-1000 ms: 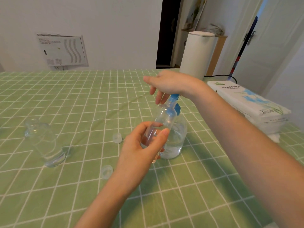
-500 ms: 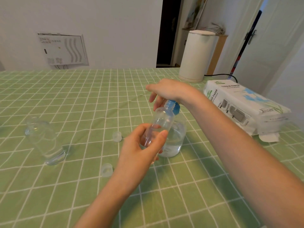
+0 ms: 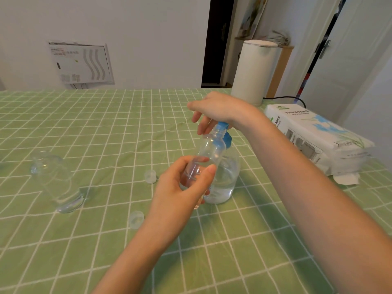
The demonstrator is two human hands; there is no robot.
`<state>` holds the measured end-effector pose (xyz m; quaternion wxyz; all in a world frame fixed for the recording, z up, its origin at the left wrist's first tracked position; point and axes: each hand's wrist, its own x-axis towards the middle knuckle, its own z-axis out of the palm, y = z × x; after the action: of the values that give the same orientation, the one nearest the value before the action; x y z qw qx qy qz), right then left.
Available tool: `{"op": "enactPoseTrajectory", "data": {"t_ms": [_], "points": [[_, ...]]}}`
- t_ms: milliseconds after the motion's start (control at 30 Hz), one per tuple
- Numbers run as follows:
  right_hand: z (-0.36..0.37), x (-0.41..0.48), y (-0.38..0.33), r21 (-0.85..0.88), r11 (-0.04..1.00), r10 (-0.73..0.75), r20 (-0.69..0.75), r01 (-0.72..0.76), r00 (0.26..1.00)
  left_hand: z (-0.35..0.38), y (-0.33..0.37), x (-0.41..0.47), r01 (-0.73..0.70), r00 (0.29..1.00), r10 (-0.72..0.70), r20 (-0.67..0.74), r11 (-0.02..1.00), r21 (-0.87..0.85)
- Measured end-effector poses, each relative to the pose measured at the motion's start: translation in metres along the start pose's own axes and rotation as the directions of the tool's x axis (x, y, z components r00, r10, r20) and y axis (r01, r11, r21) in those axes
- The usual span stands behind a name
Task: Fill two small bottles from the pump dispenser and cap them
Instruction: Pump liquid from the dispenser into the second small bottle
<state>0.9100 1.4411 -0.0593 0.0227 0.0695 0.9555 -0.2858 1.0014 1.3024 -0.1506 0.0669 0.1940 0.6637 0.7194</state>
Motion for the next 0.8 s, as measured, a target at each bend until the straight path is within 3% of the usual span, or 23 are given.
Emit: {"op": "enactPoseTrajectory", "data": {"t_ms": [800], "points": [[-0.001,-0.002,-0.003,-0.058,0.998,-0.032,-0.007,0.032,0.999,0.002,0.001,0.000,0.011,1.000,-0.011,0.004,1.000,-0.011]]}}
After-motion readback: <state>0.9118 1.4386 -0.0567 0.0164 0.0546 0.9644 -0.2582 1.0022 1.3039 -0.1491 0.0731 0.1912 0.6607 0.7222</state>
